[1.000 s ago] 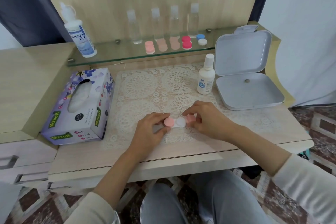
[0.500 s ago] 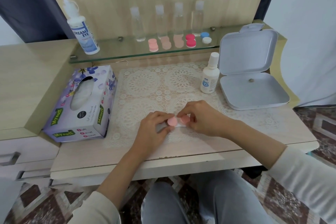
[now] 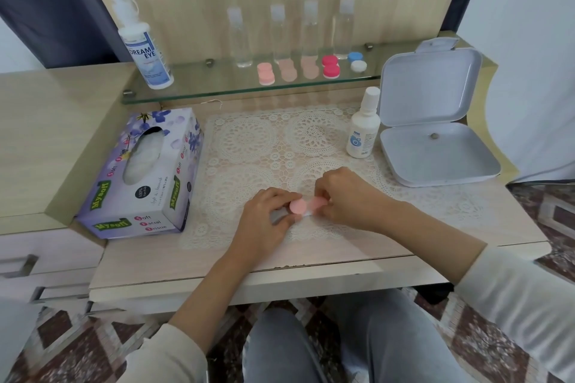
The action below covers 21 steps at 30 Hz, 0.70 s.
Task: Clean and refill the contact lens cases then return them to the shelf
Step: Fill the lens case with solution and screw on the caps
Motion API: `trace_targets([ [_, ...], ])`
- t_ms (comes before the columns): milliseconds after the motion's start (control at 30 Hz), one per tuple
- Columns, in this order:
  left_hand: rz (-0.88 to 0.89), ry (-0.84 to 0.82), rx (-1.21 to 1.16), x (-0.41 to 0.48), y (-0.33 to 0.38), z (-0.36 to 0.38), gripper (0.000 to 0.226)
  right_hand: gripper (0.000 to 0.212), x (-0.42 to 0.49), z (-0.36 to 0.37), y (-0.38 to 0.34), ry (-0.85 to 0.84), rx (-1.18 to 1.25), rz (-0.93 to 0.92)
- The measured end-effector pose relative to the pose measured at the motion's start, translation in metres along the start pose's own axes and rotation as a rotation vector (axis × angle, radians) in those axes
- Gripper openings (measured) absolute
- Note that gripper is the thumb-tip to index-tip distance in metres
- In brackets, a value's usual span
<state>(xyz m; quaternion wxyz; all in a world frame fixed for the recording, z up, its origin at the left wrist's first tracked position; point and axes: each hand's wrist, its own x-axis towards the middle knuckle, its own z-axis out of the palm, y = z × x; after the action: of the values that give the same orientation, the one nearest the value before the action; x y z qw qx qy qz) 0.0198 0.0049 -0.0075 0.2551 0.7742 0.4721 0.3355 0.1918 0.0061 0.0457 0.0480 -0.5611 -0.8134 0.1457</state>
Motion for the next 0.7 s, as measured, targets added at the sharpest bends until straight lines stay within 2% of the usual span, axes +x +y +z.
trace_targets([
  [100, 0.011, -0.013, 0.004, 0.000, 0.000, 0.000, 0.031, 0.030, 0.002, 0.000, 0.001, -0.009, -0.043, 0.048],
  [200, 0.006, -0.015, 0.003, 0.000, -0.001, 0.001, 0.034, 0.040, 0.000, -0.002, 0.004, 0.004, 0.069, 0.007],
  [367, 0.019, -0.006, -0.006, 0.000, 0.001, 0.001, 0.034, 0.027, -0.003, -0.002, 0.007, 0.044, 0.154, -0.060],
  [500, 0.021, -0.017, 0.015, 0.000, 0.001, 0.001, 0.034, 0.020, -0.004, -0.001, 0.003, 0.042, 0.103, -0.027],
  [700, 0.005, -0.018, 0.017, 0.000, 0.002, 0.001, 0.032, 0.022, -0.010, 0.003, -0.001, 0.001, -0.012, -0.019],
])
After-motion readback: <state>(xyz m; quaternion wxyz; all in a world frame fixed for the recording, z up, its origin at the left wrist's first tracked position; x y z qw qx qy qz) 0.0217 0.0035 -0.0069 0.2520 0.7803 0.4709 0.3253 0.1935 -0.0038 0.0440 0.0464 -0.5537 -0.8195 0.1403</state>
